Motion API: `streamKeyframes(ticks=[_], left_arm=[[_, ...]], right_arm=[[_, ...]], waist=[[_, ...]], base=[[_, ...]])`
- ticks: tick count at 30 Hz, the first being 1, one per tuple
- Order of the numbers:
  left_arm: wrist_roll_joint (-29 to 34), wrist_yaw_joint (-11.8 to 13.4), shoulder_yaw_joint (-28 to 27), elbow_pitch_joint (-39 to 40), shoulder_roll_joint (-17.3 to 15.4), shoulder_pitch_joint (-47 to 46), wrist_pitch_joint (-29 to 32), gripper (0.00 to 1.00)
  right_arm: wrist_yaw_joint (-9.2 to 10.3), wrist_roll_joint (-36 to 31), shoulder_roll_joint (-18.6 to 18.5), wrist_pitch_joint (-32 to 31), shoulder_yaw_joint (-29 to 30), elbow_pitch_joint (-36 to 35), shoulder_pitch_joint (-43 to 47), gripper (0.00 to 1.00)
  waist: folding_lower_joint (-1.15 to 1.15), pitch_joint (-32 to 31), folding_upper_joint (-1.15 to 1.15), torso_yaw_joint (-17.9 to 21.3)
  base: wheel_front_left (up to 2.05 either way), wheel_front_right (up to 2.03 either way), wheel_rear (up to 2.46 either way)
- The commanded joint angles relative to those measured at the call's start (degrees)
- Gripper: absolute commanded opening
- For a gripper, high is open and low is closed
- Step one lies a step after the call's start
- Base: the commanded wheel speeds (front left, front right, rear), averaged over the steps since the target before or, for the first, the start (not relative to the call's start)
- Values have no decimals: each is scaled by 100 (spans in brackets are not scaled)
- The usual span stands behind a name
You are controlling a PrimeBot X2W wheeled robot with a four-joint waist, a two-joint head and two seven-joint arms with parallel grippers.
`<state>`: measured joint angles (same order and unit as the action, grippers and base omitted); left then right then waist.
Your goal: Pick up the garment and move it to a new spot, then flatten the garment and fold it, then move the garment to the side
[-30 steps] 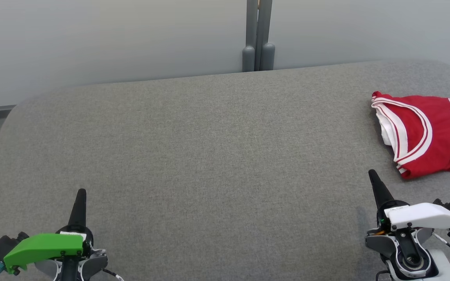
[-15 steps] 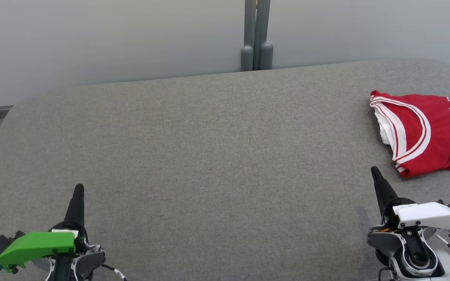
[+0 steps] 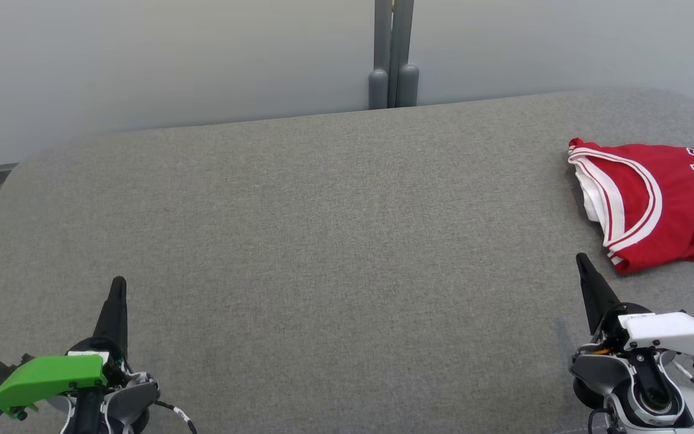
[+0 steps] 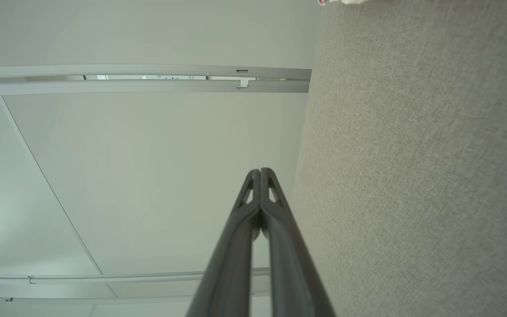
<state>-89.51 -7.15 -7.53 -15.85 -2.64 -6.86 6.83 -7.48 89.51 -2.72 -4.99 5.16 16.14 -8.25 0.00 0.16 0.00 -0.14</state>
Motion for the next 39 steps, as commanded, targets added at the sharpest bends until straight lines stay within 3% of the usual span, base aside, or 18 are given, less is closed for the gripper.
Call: streamKeyframes(ticks=[1,39], left_arm=[[-140,-45,-34,41,-40,-108,39,0],[-257,-52,-49,63,-41,-100,81,0]], right_arm=[[-2,144,-28,-58,30,-59,75,0],[-2,306,-28,-94,43,-81,88,0]], waist=[[0,2,0,4],[0,6,0,14]], base=[[0,0,0],[0,0,0]])
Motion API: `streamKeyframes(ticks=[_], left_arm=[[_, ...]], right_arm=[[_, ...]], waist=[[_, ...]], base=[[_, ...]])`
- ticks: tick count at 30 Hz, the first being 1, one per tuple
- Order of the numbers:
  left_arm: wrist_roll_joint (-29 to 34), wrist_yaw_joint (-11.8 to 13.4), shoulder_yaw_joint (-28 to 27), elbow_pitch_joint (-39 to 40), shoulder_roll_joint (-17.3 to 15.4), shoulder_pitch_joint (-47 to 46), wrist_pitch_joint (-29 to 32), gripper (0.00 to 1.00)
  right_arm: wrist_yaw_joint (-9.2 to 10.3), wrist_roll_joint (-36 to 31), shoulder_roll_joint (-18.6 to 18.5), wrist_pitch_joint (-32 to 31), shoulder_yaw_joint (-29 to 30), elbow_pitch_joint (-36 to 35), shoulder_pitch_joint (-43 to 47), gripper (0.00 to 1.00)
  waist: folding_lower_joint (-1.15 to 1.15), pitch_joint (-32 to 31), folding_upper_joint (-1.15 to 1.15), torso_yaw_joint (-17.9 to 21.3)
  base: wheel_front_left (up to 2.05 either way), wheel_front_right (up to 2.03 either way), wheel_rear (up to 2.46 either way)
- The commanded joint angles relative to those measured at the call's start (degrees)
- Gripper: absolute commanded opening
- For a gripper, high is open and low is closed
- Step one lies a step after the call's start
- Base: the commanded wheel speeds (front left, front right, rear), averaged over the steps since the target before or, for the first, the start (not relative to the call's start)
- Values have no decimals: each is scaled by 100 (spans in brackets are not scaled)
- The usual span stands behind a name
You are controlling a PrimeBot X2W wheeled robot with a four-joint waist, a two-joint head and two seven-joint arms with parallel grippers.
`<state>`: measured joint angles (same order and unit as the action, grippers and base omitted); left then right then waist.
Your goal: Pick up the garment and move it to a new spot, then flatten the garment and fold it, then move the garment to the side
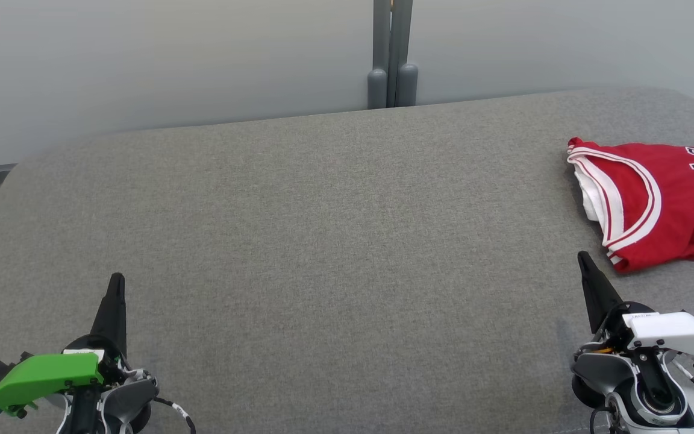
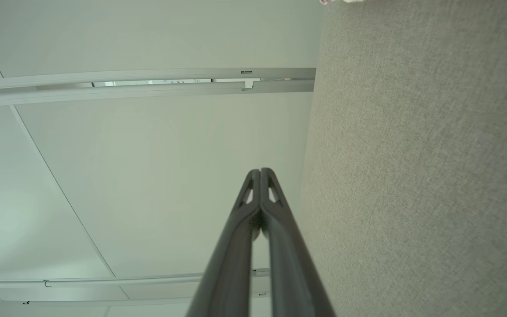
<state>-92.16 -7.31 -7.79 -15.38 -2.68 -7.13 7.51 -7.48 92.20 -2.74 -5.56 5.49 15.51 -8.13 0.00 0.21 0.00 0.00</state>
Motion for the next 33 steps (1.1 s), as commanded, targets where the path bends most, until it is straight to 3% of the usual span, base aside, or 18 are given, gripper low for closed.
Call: streamKeyframes(ticks=[1,33], left_arm=[[8,-36,-22,16,-38,-73,13,0],[8,-36,-21,16,-38,-73,13,0]], right_arm=[[-2,37,-26,-36,10,-17,76,0],[-2,37,-26,-36,9,-17,72,0]], waist=[[0,0,0,0],[0,0,0,0]], base=[[0,0,0],[0,0,0]])
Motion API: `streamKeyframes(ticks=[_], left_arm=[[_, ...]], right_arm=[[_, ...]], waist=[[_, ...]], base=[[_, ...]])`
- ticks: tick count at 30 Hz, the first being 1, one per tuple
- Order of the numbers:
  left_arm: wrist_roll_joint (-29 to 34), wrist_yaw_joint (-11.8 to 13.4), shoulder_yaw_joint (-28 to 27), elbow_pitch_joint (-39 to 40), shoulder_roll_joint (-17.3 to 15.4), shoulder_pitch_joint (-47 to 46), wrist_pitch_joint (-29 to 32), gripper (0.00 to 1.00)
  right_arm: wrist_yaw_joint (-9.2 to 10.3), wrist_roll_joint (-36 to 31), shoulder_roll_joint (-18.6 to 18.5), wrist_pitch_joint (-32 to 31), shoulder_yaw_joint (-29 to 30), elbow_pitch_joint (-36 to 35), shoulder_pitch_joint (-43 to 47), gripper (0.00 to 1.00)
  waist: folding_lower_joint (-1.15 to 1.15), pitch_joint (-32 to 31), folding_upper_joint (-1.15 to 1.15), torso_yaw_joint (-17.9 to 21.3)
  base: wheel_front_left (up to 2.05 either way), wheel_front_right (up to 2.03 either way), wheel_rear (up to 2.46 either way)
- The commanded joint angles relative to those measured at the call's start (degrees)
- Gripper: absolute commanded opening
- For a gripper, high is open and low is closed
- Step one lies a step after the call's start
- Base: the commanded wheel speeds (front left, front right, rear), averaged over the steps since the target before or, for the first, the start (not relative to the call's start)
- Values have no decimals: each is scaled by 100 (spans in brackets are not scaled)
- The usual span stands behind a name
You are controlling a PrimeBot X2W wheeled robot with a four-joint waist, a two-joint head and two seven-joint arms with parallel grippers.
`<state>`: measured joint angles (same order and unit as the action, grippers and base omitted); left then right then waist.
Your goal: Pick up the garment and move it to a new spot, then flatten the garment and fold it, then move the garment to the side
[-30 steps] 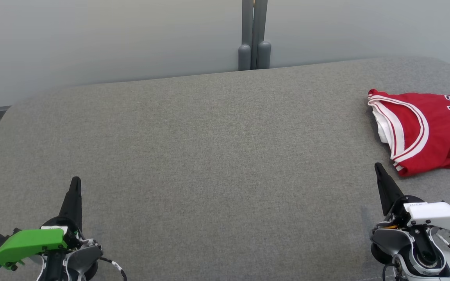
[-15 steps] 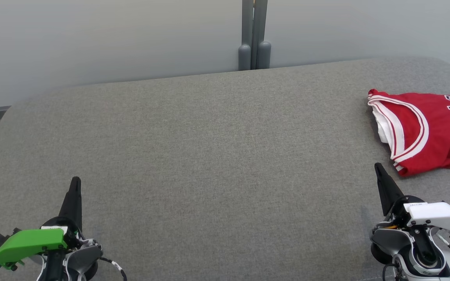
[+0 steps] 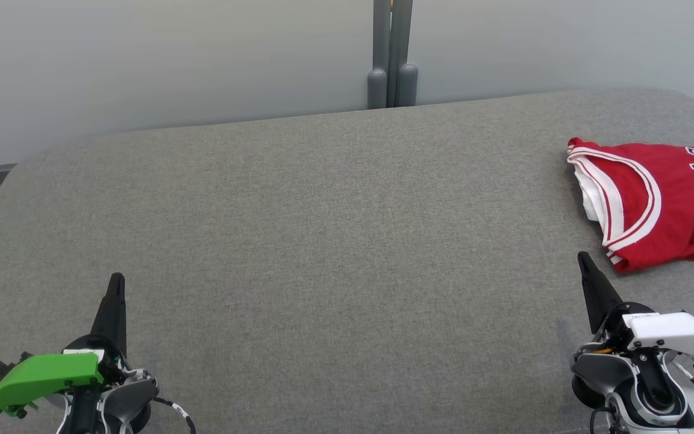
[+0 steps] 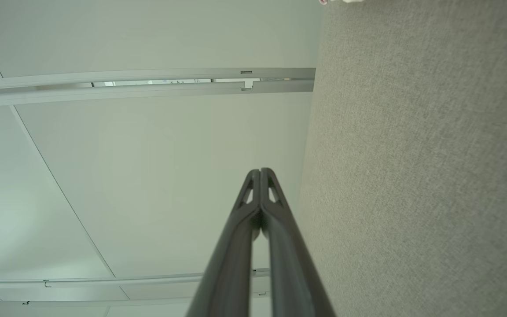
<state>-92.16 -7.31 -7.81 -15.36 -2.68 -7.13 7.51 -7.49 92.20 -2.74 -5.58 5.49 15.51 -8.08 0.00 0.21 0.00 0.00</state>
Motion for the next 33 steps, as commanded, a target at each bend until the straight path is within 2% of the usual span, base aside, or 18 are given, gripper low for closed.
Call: streamKeyframes(ticks=[1,33], left_arm=[[8,-36,-20,15,-38,-73,13,0],[8,-36,-20,15,-38,-72,12,0]], right_arm=[[-1,37,-26,-35,9,-17,67,0],[-1,38,-26,-34,9,-17,64,0]], waist=[[0,0,0,0],[0,0,0,0]], base=[[0,0,0],[0,0,0]])
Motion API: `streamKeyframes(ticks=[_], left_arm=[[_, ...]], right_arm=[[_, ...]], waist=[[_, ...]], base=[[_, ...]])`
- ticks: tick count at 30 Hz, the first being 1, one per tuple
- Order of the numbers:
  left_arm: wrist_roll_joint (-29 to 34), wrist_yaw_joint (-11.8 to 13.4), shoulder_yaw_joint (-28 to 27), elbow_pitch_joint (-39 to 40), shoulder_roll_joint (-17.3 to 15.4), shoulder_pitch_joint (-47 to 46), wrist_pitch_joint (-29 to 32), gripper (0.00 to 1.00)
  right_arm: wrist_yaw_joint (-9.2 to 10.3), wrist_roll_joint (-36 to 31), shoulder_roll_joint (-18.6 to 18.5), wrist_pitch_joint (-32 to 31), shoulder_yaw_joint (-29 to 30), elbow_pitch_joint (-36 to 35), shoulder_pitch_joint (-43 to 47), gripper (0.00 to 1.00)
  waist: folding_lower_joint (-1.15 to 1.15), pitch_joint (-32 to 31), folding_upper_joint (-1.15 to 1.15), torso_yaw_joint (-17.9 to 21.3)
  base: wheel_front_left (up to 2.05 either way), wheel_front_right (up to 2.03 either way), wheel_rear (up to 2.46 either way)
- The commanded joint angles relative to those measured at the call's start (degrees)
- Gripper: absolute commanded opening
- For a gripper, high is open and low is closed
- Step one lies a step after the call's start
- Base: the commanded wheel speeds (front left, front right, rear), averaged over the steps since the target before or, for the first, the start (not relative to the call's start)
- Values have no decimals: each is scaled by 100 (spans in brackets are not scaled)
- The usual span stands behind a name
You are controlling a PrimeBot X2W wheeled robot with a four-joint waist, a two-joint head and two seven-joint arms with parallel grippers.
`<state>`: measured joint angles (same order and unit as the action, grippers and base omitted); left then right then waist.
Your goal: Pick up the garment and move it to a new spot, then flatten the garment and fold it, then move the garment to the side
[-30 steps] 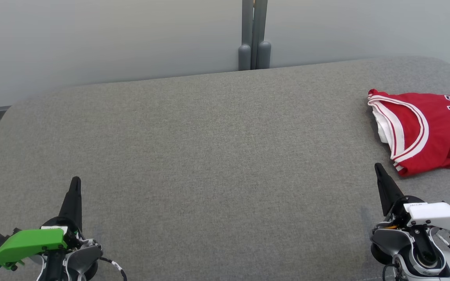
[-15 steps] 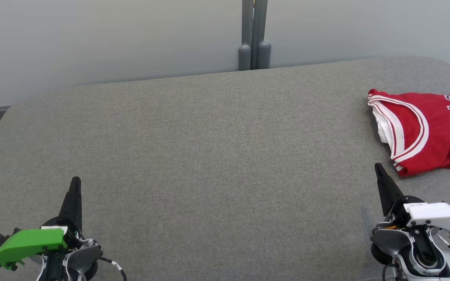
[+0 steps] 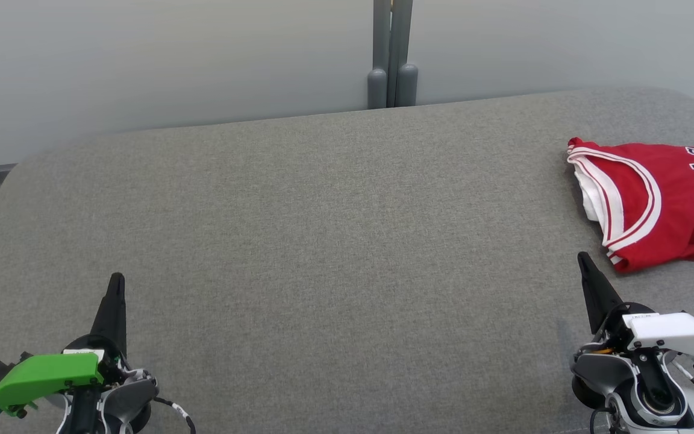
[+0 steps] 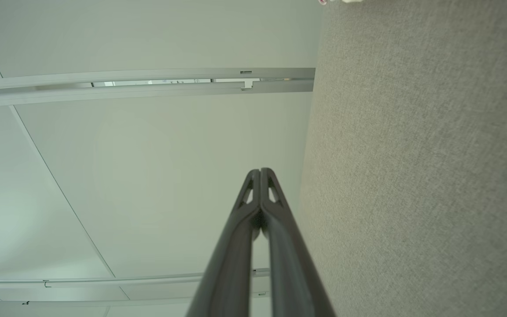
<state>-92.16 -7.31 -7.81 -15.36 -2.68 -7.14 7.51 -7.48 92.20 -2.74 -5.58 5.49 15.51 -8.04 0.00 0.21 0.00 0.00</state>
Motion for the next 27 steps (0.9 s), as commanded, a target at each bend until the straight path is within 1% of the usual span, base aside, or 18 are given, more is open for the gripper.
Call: streamKeyframes(ticks=[1,27], left_arm=[[8,-36,-20,15,-38,-72,12,0],[8,-36,-19,15,-38,-72,12,0]], right_arm=[[-2,38,-26,-34,9,-17,61,0],[-2,38,-26,-29,9,-17,60,0]], waist=[[0,0,0,0],[0,0,0,0]], base=[[0,0,0],[0,0,0]])
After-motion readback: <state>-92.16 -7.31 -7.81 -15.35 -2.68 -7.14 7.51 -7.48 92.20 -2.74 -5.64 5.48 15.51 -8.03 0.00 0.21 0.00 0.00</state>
